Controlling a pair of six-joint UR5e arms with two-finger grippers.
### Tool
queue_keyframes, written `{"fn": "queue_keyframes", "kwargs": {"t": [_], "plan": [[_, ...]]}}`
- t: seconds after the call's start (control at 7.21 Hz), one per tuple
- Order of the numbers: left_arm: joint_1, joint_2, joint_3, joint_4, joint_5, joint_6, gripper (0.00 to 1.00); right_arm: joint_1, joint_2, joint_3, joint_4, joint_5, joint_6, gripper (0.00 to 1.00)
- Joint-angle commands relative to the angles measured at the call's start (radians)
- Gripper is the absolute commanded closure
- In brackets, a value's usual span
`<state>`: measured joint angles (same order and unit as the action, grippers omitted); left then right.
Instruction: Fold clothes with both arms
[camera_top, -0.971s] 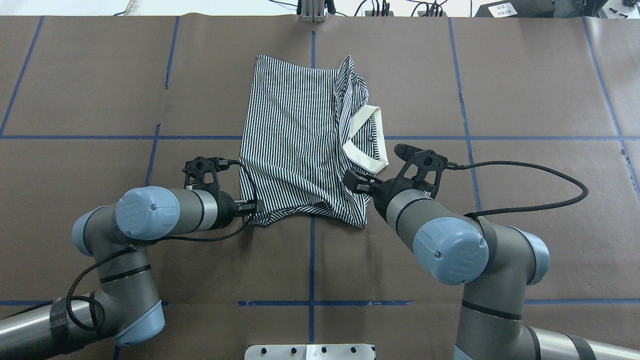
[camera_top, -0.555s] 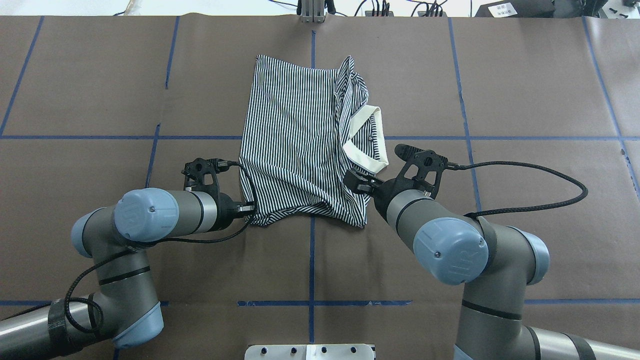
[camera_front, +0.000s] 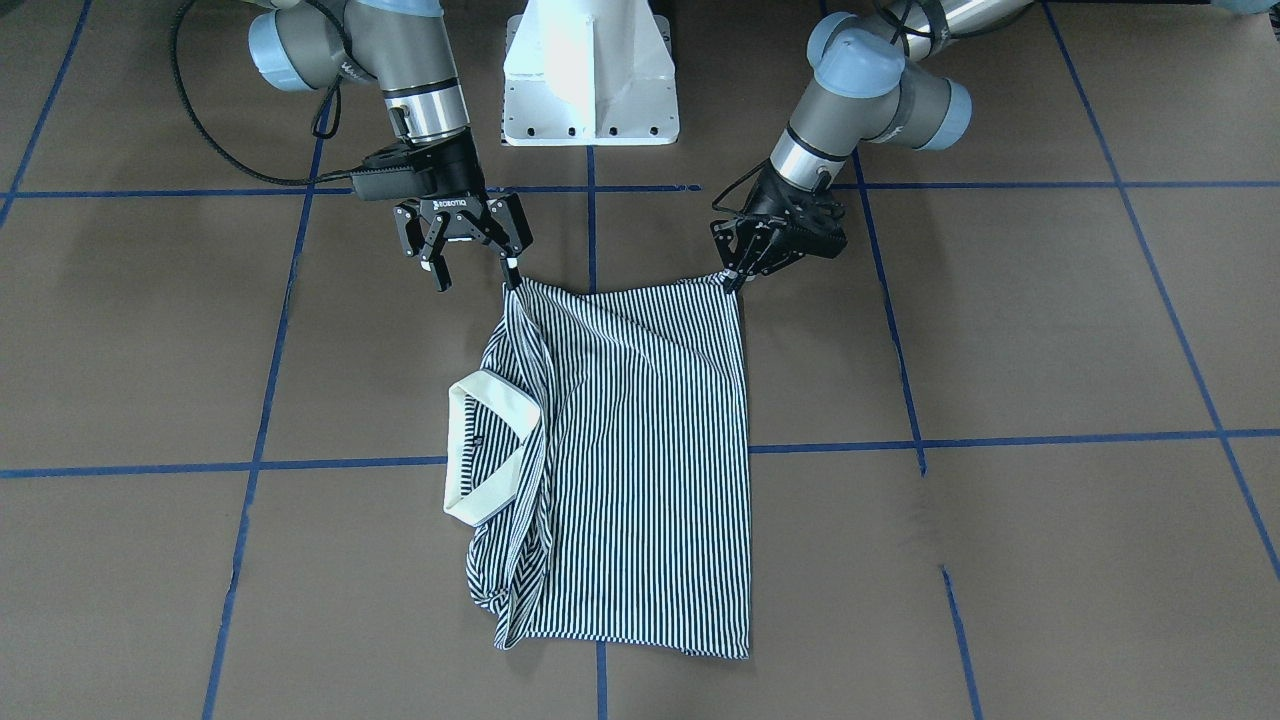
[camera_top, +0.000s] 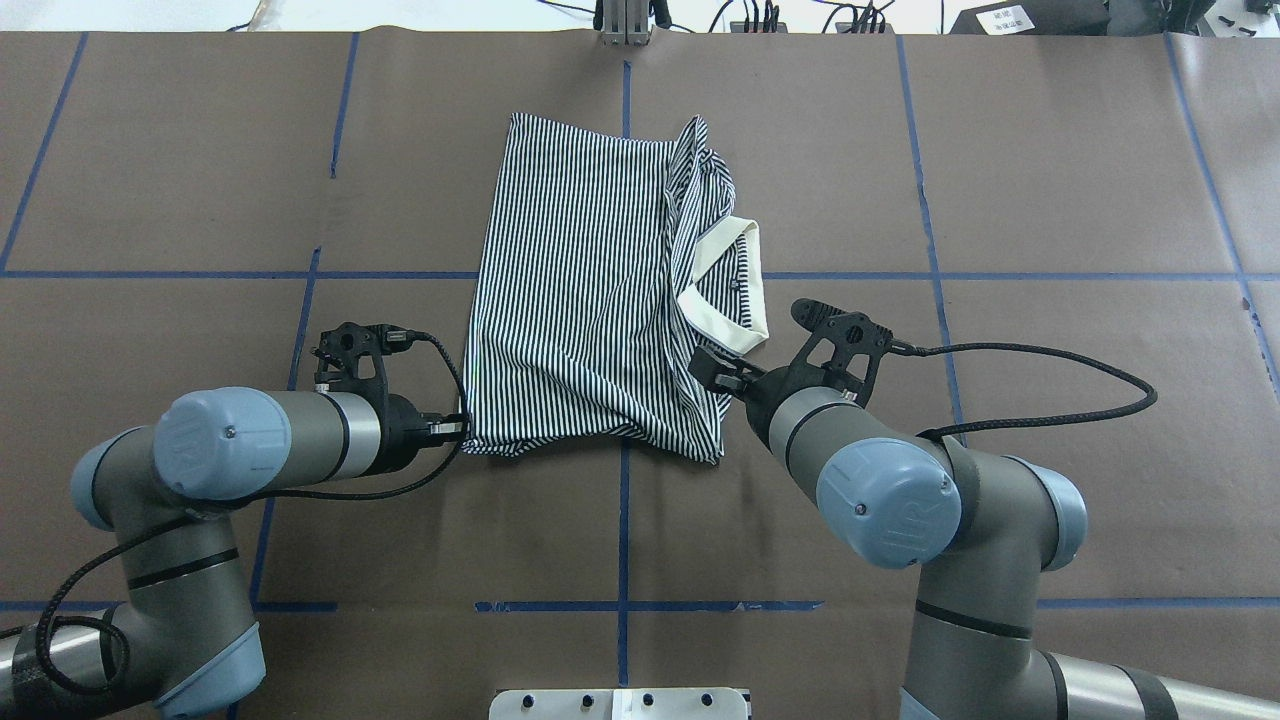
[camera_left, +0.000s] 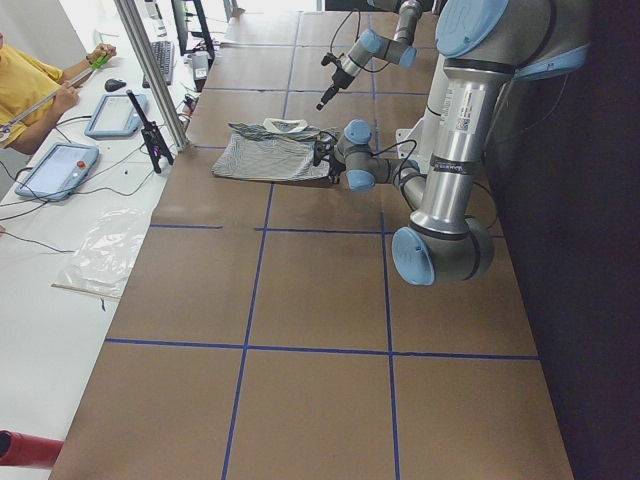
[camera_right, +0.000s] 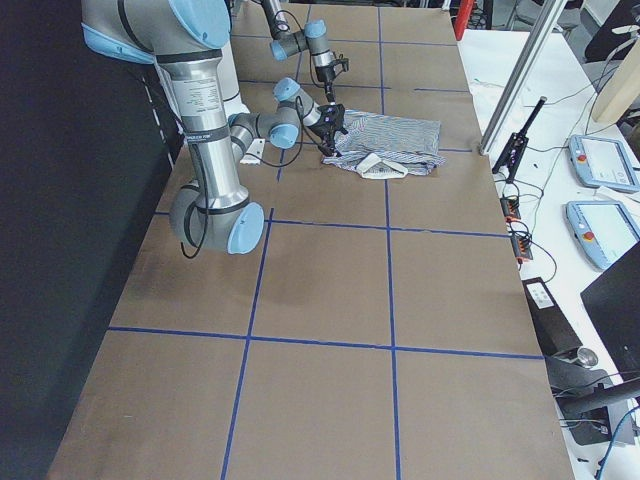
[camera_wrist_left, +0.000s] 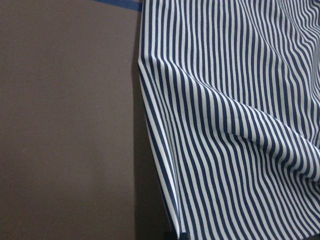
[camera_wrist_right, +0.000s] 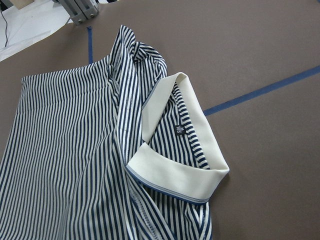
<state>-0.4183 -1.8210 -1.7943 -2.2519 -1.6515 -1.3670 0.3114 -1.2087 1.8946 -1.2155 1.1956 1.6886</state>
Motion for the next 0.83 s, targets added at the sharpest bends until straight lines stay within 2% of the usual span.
{"fn": "queue_keyframes", "kwargs": {"t": [0.0,0.28,0.42,0.69], "plan": [[0.003,0.022,-0.014,0.0,0.002,0.008,1.0,-0.014,0.033,-0.058,-0.002,0.004,0.115,0.14],[0.004,0.02,-0.016,0.0,0.004,0.008,1.0,-0.015,0.101,-0.138,-0.009,0.013,0.198,0.16],[0.004,0.02,-0.016,0.0,0.005,0.006,1.0,-0.018,0.113,-0.143,-0.022,0.05,0.238,0.18],[0.006,0.02,-0.014,0.0,0.007,0.006,1.0,-0.024,0.188,-0.143,-0.204,0.093,0.307,0.22]]}}
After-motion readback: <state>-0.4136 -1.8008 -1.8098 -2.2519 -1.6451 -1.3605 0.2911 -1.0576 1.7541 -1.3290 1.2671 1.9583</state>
